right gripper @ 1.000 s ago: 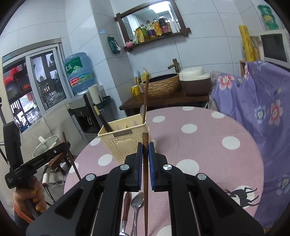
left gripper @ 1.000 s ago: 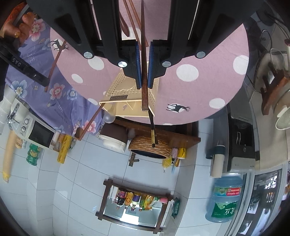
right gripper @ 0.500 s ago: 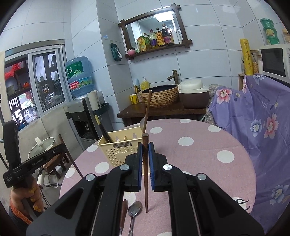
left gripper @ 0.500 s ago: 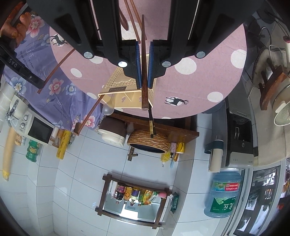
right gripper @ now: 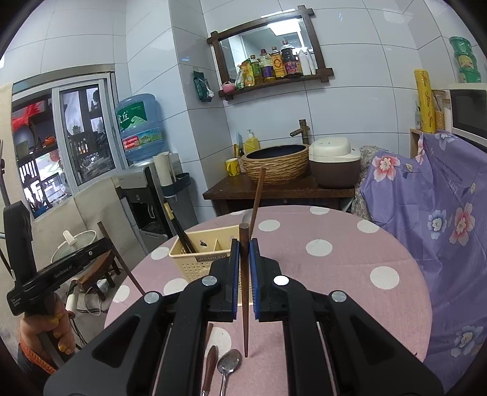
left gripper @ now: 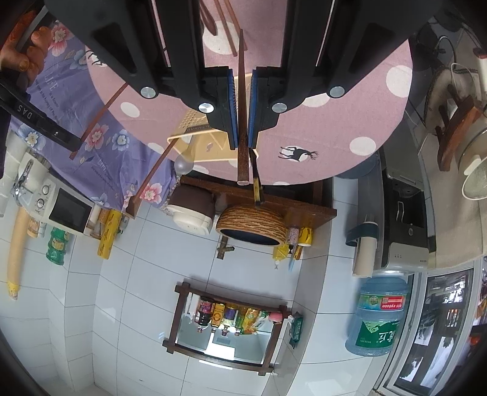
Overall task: Organize utensils
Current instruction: 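Lift both brown chopsticks and carry them upright over the beige basket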
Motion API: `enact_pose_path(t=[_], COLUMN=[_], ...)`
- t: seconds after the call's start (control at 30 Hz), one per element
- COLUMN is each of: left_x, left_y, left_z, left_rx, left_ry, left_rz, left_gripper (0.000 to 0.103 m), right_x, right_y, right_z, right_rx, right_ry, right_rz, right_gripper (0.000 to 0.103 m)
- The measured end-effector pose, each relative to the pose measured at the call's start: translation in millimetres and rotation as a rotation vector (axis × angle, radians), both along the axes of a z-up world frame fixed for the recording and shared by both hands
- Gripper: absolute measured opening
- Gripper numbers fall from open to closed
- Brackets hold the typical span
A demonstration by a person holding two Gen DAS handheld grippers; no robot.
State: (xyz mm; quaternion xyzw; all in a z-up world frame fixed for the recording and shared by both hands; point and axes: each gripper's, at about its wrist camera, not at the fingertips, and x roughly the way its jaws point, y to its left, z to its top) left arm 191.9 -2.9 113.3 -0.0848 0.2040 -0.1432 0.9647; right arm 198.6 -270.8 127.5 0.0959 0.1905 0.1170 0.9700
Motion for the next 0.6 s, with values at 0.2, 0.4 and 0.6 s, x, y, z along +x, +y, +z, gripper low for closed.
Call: enact_pose_path(t=[0.2, 0.4, 0.6], left_x=[5, 24, 62], left_y=[-2, -13, -21], left_z=[58, 124, 117], left_rx=[-0.02, -0.025, -0.03], left_ry=[-0.096, -0.221, -0.203], left_rz=[-0.028, 0.017, 0.069], left_gripper=[0.008, 0.008, 0.008], right_x=[19, 51, 90], right_y=[8, 17, 31], right_z=[63, 137, 130], right_rx=[0.0, 0.015, 0.002], right_ry=[-0.081, -0.192, -0.176], right_rz=[0.036, 0.001, -0.046], right_gripper=[0.007, 0.008, 0.008])
